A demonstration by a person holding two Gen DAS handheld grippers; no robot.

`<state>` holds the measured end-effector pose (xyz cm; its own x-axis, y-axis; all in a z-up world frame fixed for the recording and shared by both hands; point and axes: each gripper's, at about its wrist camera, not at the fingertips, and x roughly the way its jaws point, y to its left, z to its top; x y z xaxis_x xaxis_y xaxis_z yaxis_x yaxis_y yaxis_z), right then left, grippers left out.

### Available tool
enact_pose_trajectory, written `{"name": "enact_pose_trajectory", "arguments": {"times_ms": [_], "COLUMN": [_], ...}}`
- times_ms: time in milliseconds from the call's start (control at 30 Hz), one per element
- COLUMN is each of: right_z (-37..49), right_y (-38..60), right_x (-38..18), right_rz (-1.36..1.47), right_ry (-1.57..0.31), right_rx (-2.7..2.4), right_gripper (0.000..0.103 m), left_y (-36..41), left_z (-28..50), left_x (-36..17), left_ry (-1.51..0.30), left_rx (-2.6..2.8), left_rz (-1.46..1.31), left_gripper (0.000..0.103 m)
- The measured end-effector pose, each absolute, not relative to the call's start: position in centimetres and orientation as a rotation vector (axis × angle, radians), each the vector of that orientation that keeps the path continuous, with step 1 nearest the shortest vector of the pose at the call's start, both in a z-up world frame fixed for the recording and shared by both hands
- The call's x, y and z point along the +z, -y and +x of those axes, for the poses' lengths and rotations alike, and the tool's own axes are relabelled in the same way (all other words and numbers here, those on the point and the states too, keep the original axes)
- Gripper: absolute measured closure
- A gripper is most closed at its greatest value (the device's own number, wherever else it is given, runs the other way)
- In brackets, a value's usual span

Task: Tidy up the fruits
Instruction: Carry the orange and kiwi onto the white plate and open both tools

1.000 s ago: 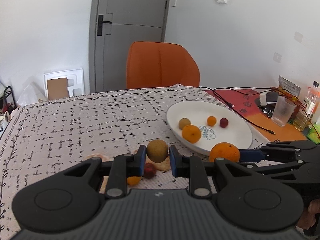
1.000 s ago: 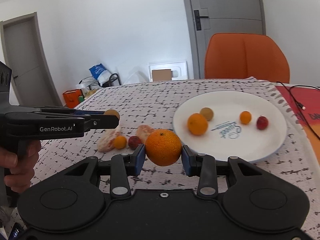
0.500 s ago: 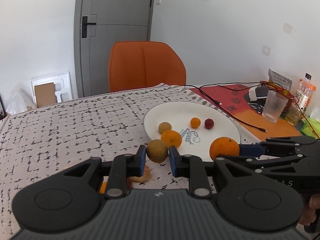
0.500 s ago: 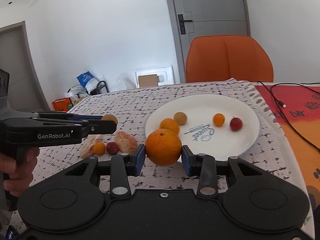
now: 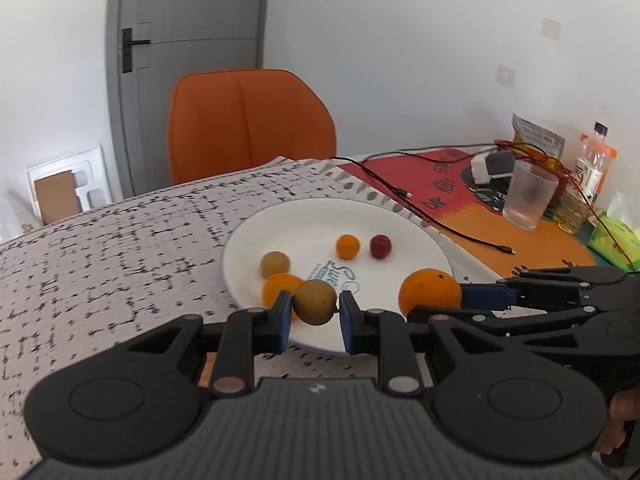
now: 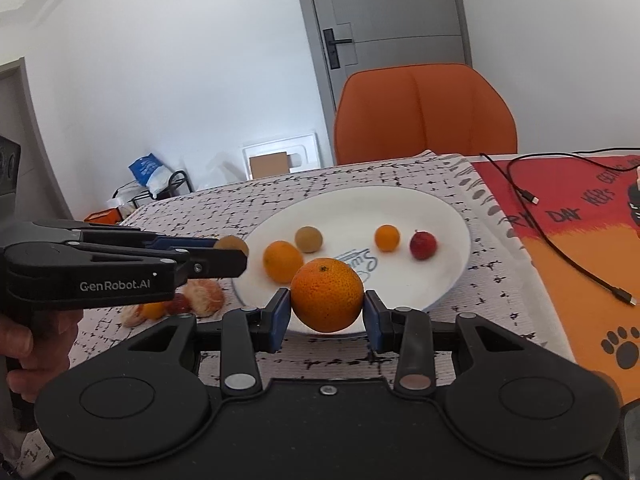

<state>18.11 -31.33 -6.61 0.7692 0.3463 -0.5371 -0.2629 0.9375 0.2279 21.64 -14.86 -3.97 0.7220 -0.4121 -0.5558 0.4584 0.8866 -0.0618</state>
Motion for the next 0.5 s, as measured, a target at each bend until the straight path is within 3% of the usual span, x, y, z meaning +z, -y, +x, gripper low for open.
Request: {"name": "enact_pose_trajectory", "arguments": {"times_ms": [333, 500], "right_z": [18.7, 18.8], "right_y": [31.7, 31.5], "right_x": [-6.9, -6.9], "right_rz": [0.146, 0.144], "right_ry": [-0.609, -0.607], "right_rx": [0.327, 0.325], "right_gripper": [0.066, 0.066], "left_y": [13.7, 11.6], "left_z": [21.9, 21.2], "left_x": [-3.6, -3.6], "left_ry": [-0.604, -0.604], "left_rx": [-0.426, -0.366], "left_rz": [0.075, 0.063], "left_gripper": [0.075, 0.054]}}
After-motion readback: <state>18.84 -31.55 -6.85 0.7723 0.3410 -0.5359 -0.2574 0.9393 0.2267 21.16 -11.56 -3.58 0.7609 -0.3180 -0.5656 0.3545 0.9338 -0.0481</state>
